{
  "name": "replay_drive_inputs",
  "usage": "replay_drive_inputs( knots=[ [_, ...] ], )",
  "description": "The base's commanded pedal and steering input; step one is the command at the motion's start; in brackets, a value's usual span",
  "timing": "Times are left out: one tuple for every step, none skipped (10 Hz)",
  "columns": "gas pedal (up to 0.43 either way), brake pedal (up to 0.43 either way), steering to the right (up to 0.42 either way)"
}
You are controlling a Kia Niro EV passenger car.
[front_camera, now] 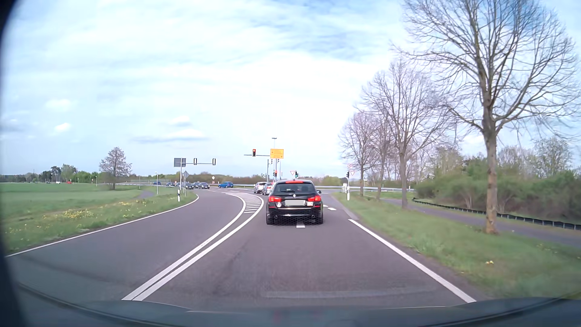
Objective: Follow the waypoints while adhering to traffic rules and regulations
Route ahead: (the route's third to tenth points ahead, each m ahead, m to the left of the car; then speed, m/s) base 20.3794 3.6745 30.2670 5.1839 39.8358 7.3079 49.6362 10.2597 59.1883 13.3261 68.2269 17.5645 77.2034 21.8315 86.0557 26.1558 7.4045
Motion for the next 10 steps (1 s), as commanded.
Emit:
replay_drive_inputs(
  knots=[
    [0.000,0.293,-0.030],
    [0.000,0.293,-0.031],
    [0.000,0.293,-0.031],
    [0.000,0.293,-0.031],
    [0.000,0.293,-0.031],
    [0.000,0.293,-0.031],
    [0.000,0.293,-0.031],
    [0.000,0.293,-0.031],
    [0.000,0.287,-0.031],
    [0.000,0.280,-0.031]
  ],
)
